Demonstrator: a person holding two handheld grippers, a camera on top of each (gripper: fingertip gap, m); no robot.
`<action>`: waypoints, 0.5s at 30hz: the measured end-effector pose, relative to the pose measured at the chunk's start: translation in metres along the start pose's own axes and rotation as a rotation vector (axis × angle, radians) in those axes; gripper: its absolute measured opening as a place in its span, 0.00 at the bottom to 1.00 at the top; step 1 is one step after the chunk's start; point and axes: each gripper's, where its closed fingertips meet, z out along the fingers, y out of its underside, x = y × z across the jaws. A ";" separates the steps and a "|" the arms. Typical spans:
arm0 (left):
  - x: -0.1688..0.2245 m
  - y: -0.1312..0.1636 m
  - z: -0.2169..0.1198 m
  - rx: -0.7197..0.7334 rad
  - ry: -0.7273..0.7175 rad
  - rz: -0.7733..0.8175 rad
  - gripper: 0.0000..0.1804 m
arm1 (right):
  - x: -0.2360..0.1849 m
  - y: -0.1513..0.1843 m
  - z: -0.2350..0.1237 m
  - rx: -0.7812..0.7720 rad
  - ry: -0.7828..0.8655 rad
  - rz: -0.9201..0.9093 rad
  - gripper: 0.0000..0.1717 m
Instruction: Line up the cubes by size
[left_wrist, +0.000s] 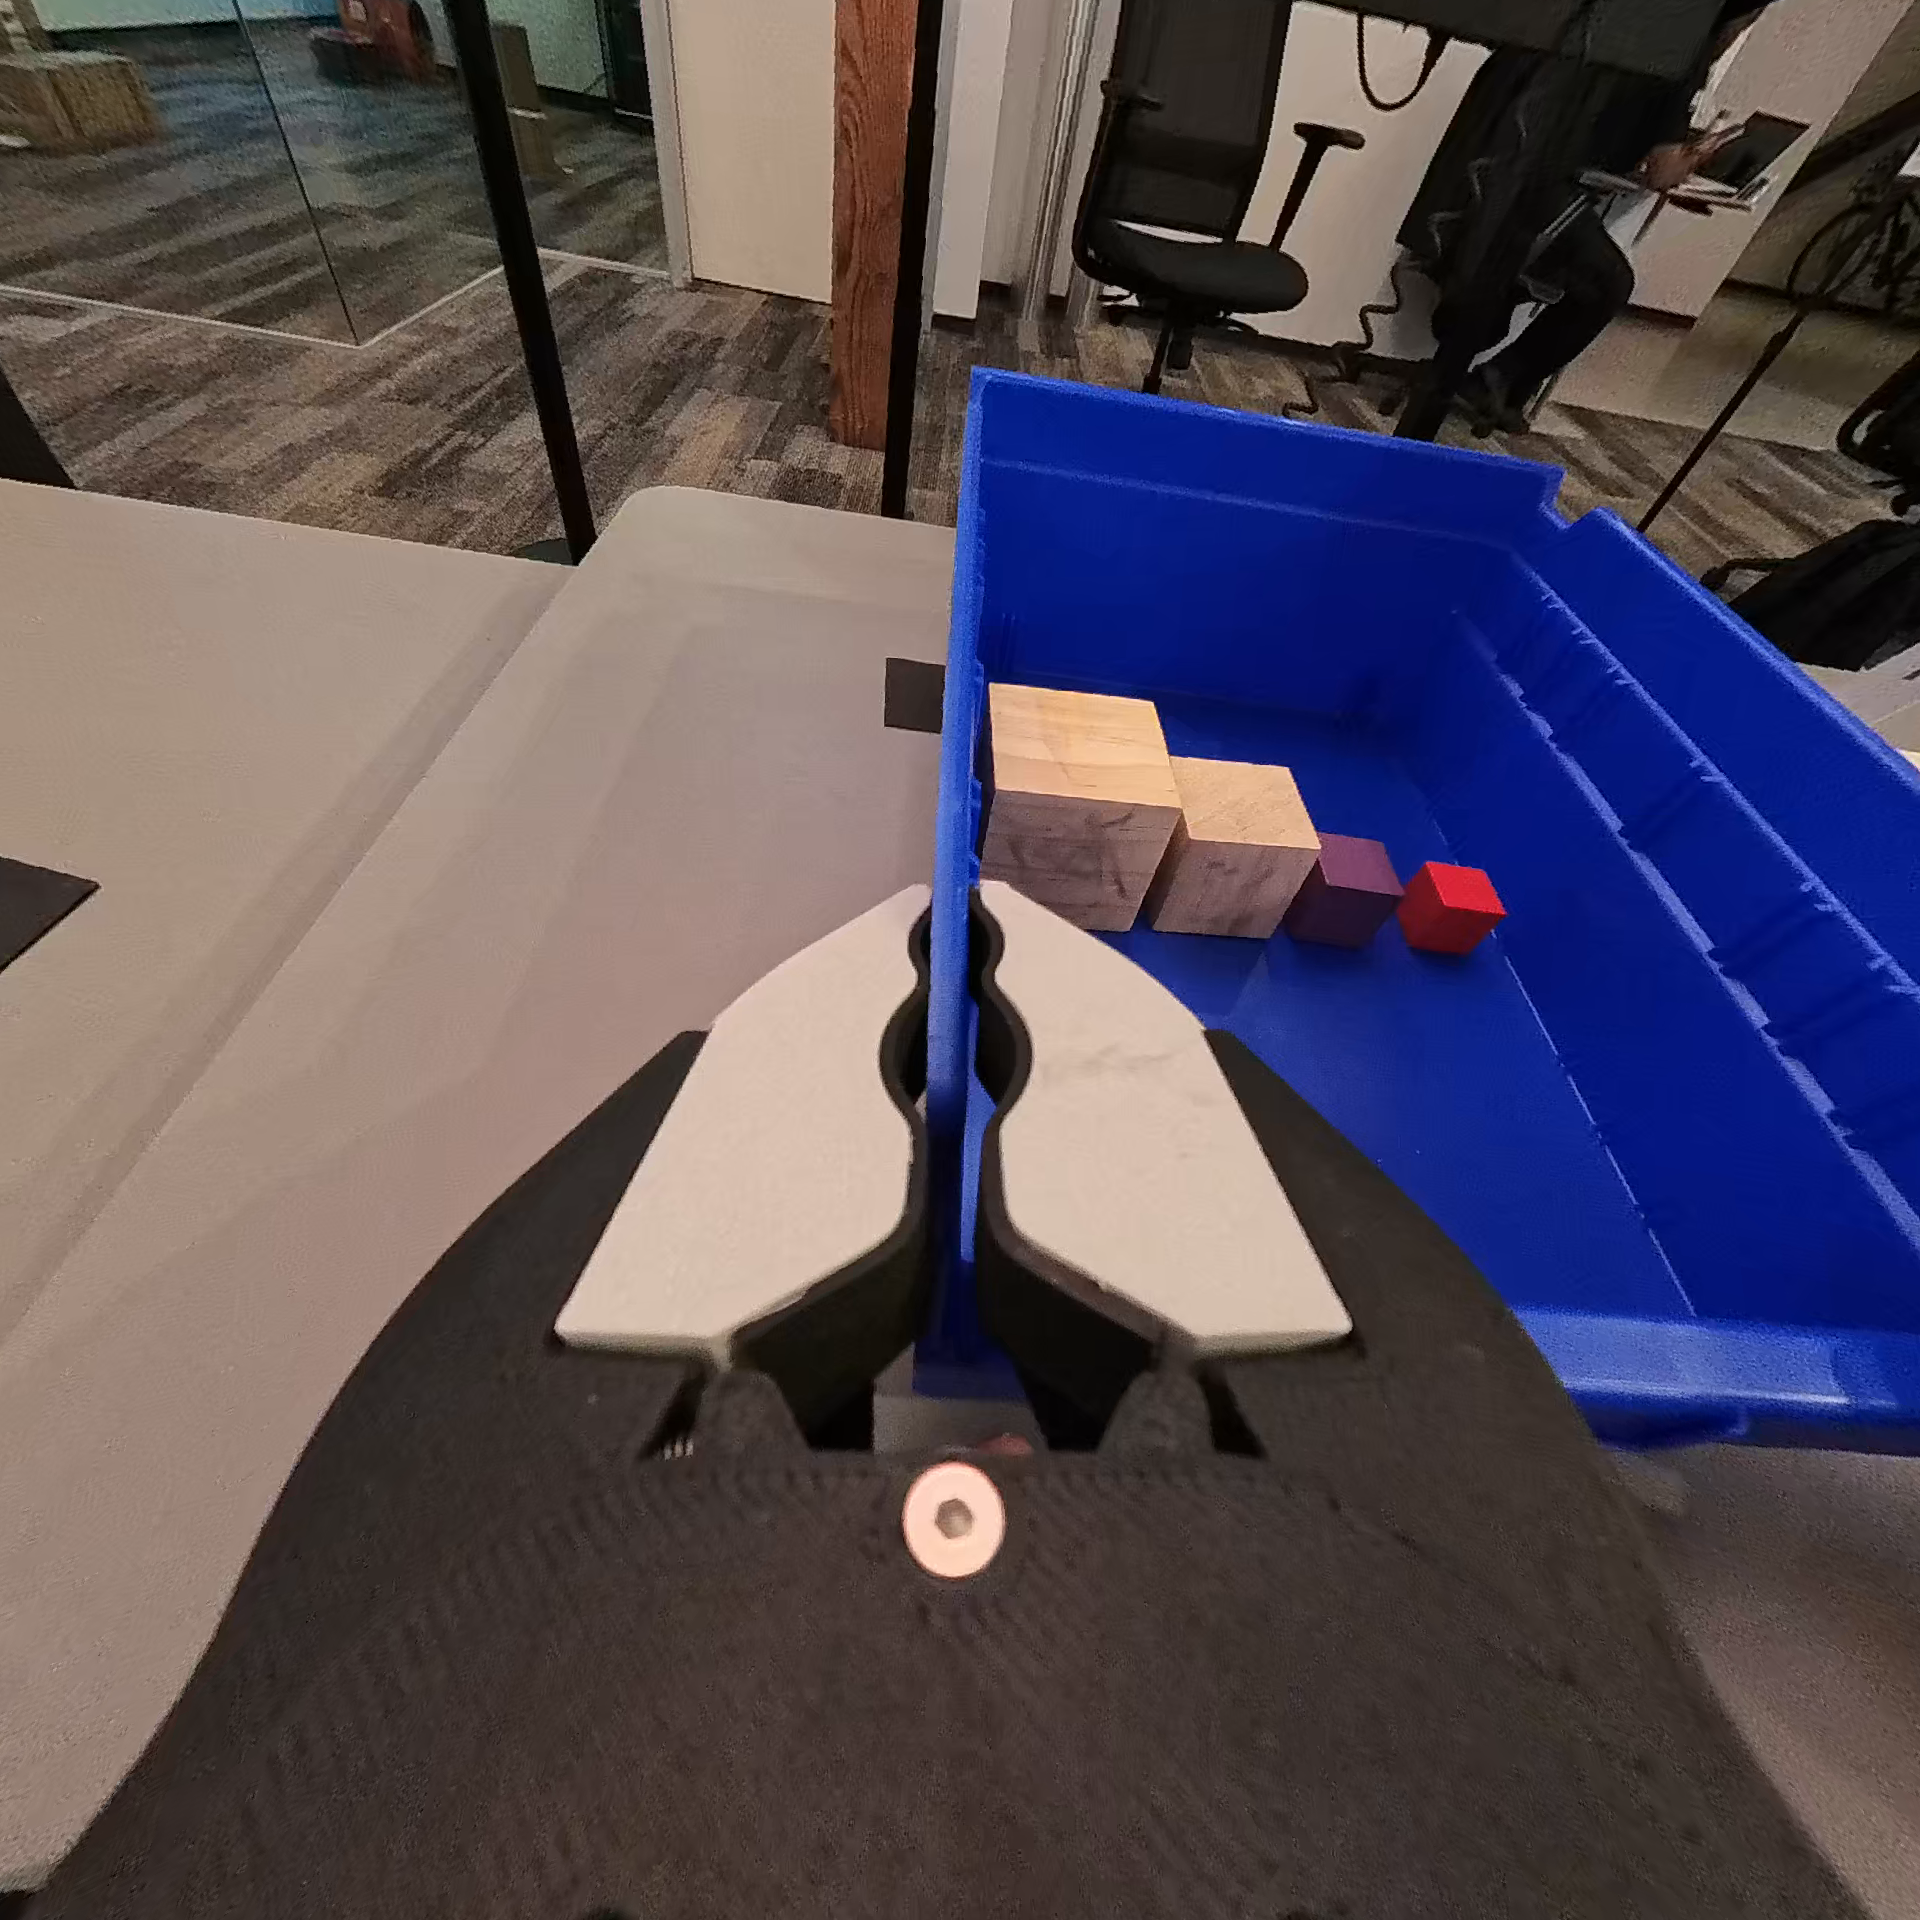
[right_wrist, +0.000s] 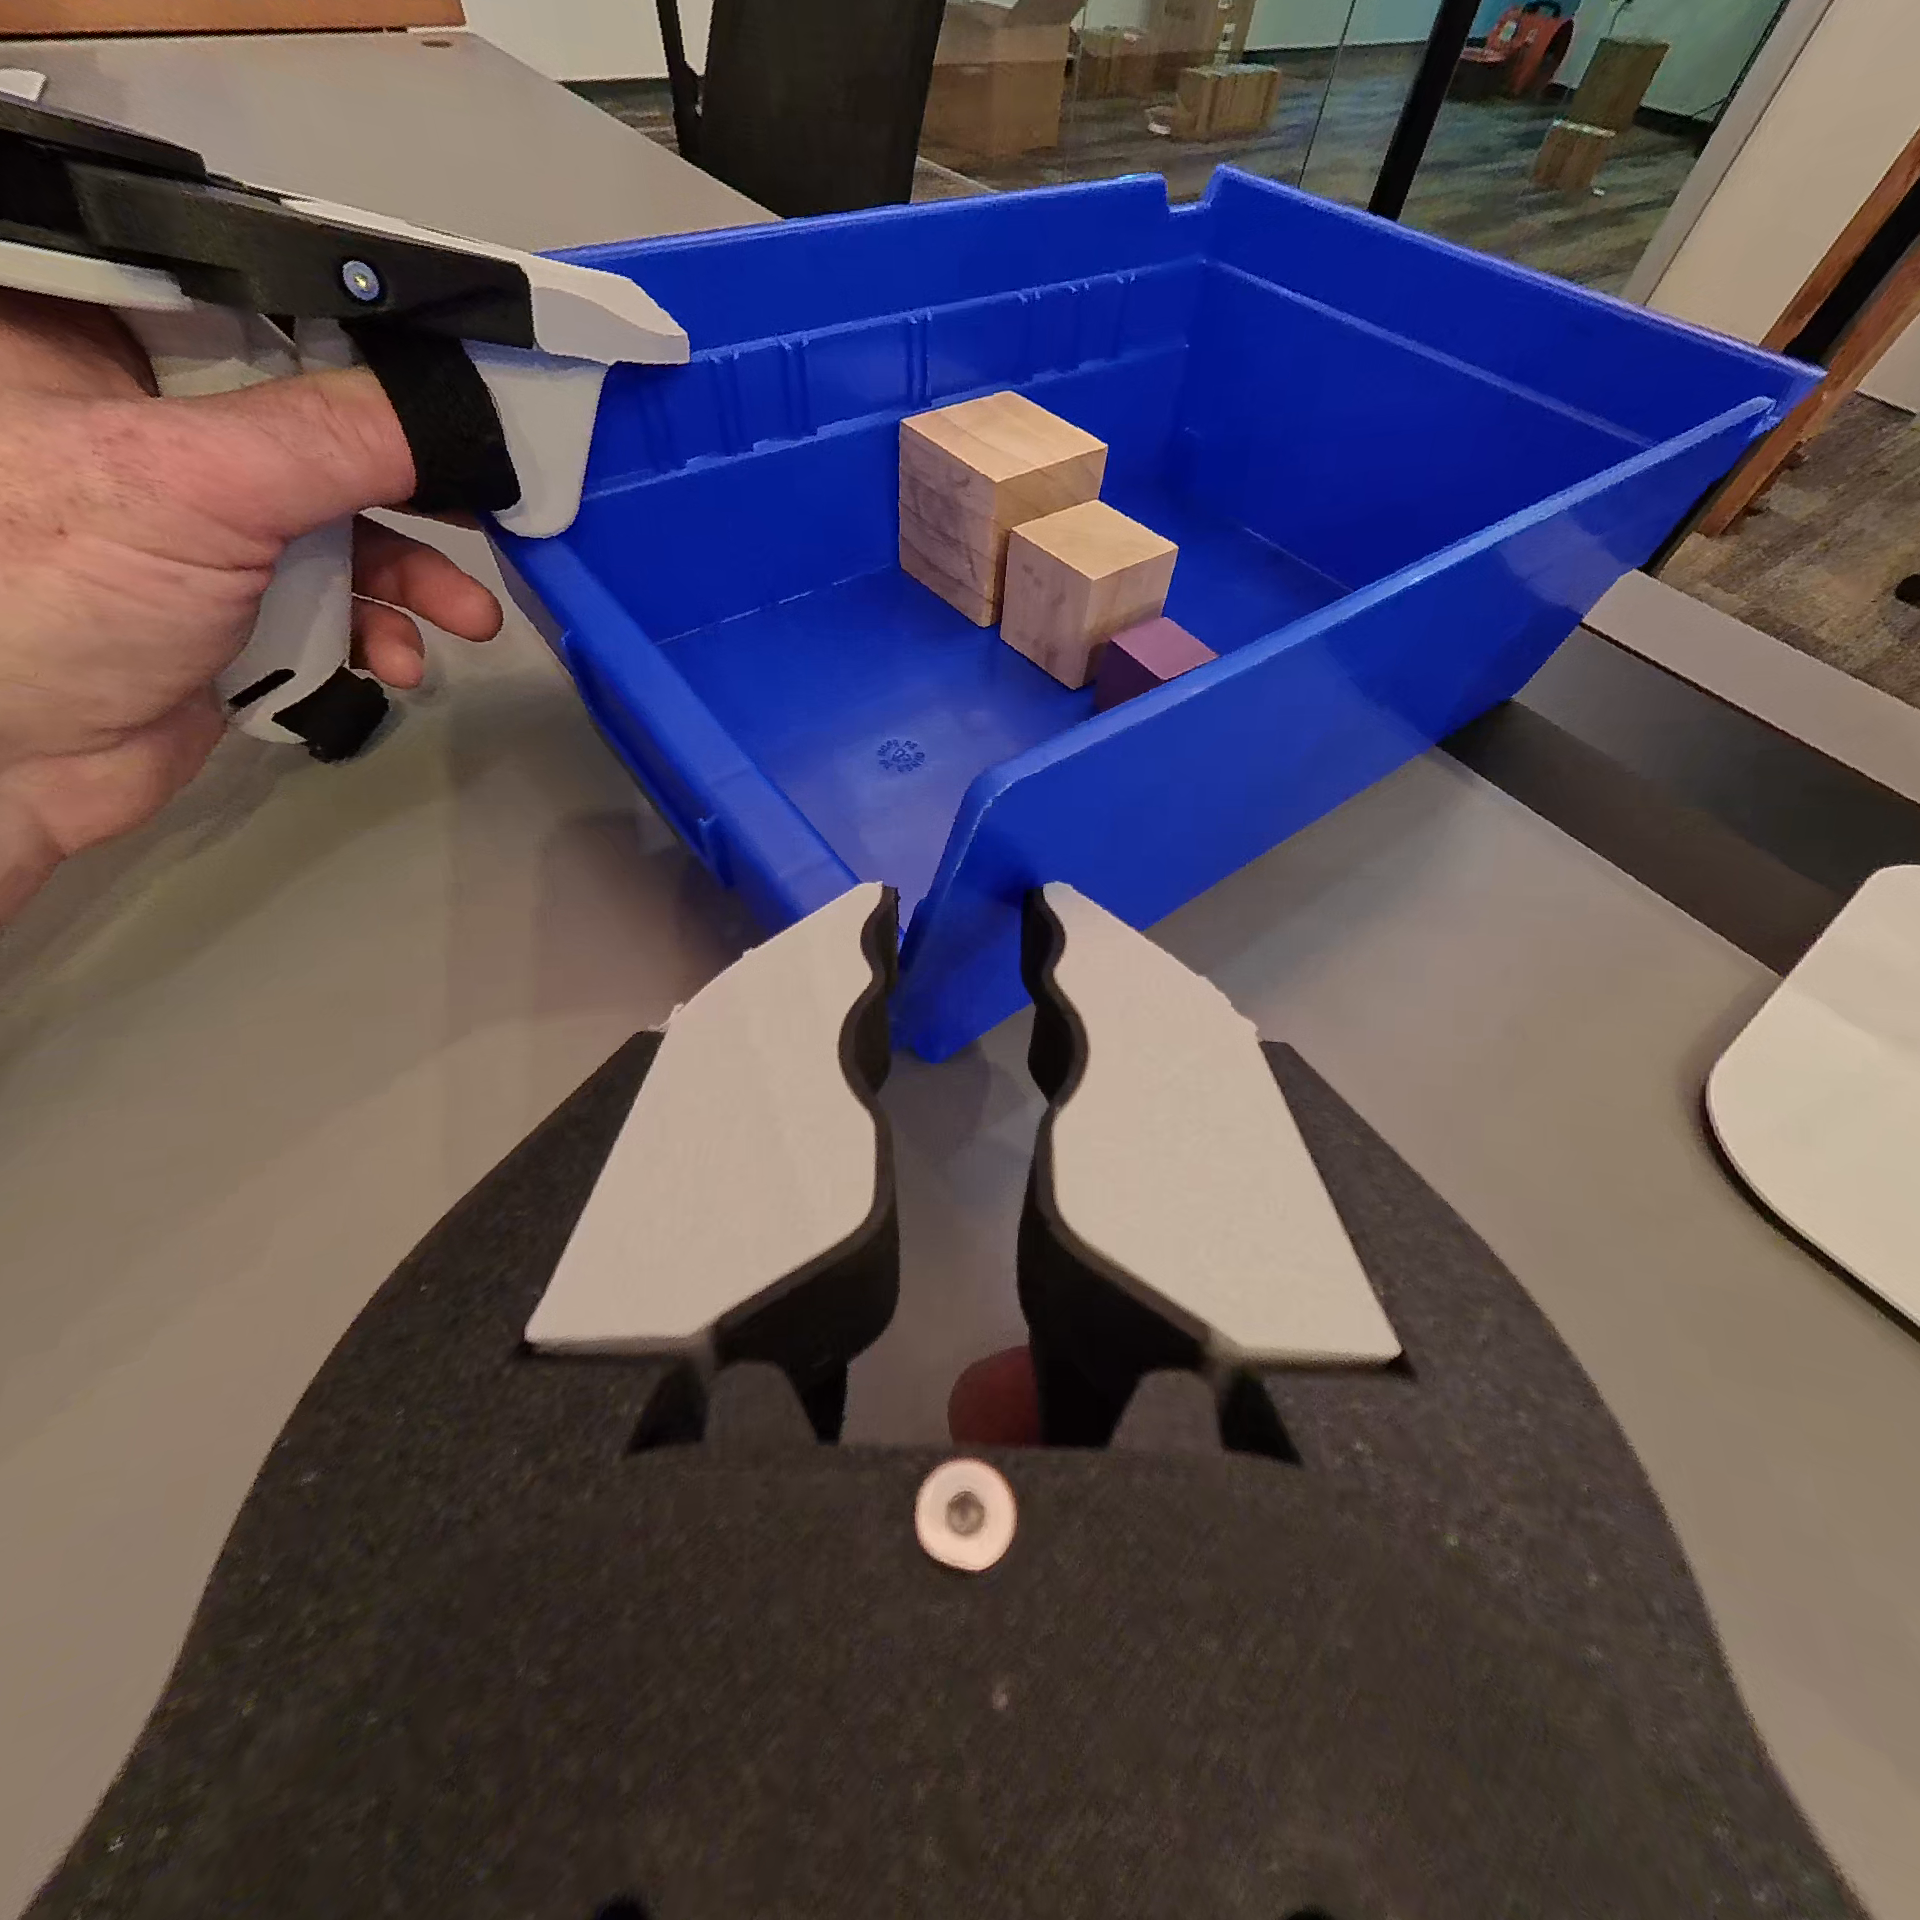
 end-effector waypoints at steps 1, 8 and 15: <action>0.000 0.000 0.000 0.000 0.000 0.002 0.01 | 0.000 0.000 0.000 0.000 -0.003 0.003 0.13; 0.000 -0.001 -0.001 0.014 0.010 -0.003 0.04 | -0.002 -0.001 -0.001 0.009 -0.008 -0.008 0.20; -0.012 -0.032 -0.026 0.157 -0.052 -0.047 0.42 | 0.011 -0.005 -0.020 0.083 -0.058 0.162 0.35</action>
